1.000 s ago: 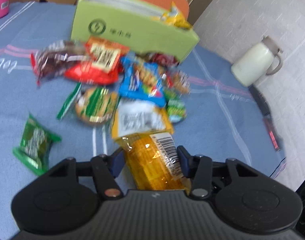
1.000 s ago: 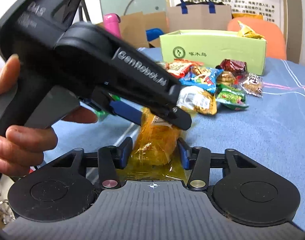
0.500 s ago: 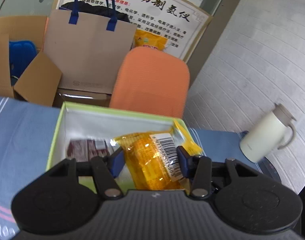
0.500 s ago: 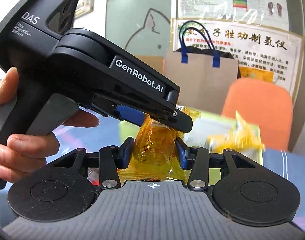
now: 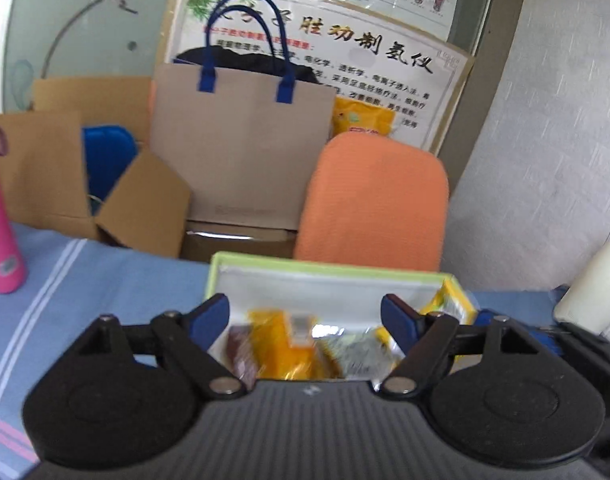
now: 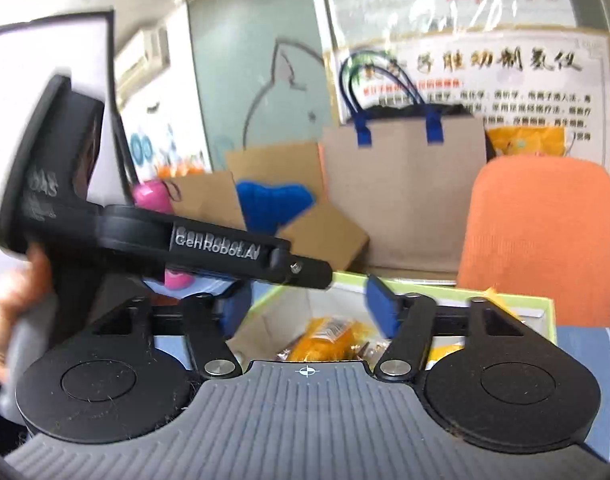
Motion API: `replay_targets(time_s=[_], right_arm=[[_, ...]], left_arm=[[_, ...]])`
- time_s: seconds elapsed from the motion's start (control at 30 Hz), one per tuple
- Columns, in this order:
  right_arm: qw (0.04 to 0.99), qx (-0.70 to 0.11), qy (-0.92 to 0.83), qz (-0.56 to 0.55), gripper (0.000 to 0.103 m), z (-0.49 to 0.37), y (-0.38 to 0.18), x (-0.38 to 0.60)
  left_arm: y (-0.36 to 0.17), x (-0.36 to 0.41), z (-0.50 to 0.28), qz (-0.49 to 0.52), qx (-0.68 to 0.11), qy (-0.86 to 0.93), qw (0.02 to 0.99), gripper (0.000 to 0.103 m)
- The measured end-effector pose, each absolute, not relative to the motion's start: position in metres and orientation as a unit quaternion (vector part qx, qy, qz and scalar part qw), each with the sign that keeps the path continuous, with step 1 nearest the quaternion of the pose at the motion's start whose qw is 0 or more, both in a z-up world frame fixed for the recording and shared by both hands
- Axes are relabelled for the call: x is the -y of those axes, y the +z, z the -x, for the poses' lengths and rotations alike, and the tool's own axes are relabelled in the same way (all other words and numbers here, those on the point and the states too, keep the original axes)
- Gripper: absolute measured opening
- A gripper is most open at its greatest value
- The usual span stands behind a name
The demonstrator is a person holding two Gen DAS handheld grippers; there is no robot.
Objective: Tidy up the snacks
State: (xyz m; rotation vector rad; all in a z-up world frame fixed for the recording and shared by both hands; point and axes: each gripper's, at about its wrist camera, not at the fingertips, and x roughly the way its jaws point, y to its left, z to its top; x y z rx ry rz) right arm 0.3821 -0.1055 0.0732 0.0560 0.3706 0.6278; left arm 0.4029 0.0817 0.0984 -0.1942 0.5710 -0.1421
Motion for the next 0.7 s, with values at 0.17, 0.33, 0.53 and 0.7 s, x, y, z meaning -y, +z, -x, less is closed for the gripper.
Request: replay_targets(time_s=[0.17,0.33,0.53,0.7], right_arm=[[0.946,-0.158,0.285,0.000,0.073,-0.318,0.068,0.114],[0.951,-0.168,0.261,0.000,0.083,-0.263,0.061,0.128],[0.954,-0.185,0.238,-0.010,0.087,-0.217,0.053,0.142],[0.952,-0.206,0.227,-0.023,0.089,-0.197,0.043,0.144]], left_arm=[[0.094,-0.075,-0.362,0.068,-0.271,-0.047,0.959,0.079],[0.081,-0.068,-0.328,0.054,-0.287,-0.044,0.955,0.079],[0.065,-0.063,-0.290,0.047,-0.295,-0.032,0.954,0.079],[0.055,-0.062,-0.267,0.020,-0.292,-0.009,0.956,0.079]])
